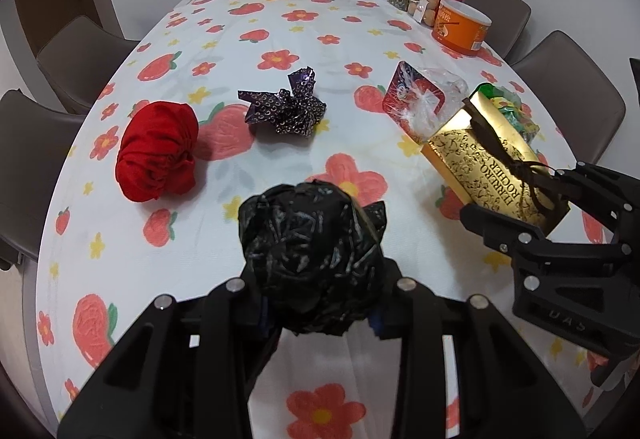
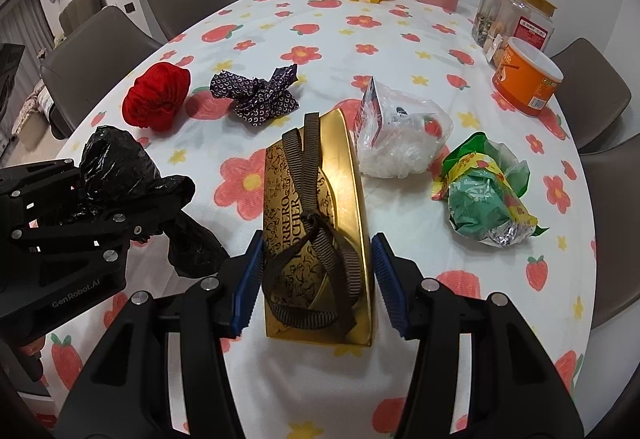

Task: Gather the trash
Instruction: 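Grasp the black plastic bag with the left tool while the right tool grasps the ribboned gold box, then carry the black bag and ribboned gold box to the grey bin and release both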

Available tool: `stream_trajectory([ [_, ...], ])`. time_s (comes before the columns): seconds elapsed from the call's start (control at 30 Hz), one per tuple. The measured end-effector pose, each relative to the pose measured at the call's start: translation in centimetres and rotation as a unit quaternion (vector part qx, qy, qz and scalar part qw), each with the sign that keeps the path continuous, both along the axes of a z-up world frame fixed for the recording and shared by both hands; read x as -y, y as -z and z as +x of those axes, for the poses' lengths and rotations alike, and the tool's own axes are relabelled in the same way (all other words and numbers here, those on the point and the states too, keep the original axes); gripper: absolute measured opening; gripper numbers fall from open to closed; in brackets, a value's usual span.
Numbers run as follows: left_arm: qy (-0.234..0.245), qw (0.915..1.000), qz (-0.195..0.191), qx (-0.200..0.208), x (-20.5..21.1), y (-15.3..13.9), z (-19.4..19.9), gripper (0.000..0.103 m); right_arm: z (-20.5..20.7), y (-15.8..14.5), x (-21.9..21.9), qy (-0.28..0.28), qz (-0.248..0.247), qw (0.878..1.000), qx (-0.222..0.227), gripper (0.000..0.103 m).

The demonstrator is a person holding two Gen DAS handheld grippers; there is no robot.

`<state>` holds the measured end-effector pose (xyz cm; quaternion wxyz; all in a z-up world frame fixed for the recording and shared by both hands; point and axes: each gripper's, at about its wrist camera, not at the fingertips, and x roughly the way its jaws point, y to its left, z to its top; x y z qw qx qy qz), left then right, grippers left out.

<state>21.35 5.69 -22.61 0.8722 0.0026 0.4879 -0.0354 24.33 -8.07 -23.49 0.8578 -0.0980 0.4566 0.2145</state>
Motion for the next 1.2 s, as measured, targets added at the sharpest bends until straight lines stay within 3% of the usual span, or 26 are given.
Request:
stream_trajectory([
  [0.23, 0.031, 0.9995, 0.006, 0.009, 1.6, -1.2, -2.0, 0.035, -3.1, -1.4, 2.3, 0.037, 0.005, 0.999, 0.012, 0.051],
  [0.57, 0.149, 0.9884, 0.015, 0.024, 10.0, -3.0, -5.2, 0.035, -9.4, -3.1, 10.4, 0.146, 0.029, 0.988, 0.026, 0.051],
  [0.8, 0.246, 0.9686, 0.014, 0.033, 21.0, -4.1, -8.6, 0.035, -15.1, -3.9, 20.7, 0.241, 0.041, 0.969, 0.041, 0.051],
  [1.2, 0.377, 0.9258, -0.019, 0.025, 45.1, -4.3, -18.8, 0.035, -29.7, -3.6, 42.9, 0.374, 0.005, 0.927, 0.042, 0.051],
])
